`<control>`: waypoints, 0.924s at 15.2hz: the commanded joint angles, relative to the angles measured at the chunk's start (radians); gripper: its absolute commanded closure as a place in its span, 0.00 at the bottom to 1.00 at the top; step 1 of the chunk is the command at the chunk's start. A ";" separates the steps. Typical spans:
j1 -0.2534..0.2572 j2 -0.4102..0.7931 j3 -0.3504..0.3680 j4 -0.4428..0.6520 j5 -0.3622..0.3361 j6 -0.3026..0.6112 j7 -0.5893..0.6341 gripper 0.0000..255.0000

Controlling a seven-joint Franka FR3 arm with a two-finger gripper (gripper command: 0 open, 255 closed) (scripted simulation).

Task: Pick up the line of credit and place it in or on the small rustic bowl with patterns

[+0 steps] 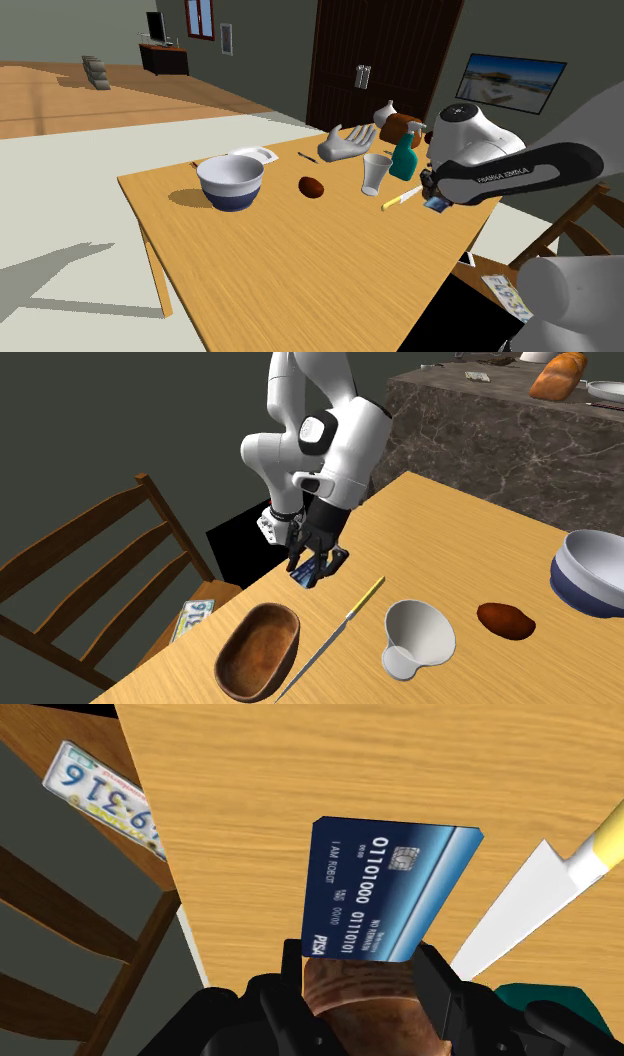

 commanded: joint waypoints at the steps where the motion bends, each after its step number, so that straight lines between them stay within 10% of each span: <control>1: 0.012 -0.015 -0.014 0.015 0.011 -0.030 -0.020 1.00; 14: 0.056 -0.087 -0.080 0.128 0.056 -0.205 -0.125 1.00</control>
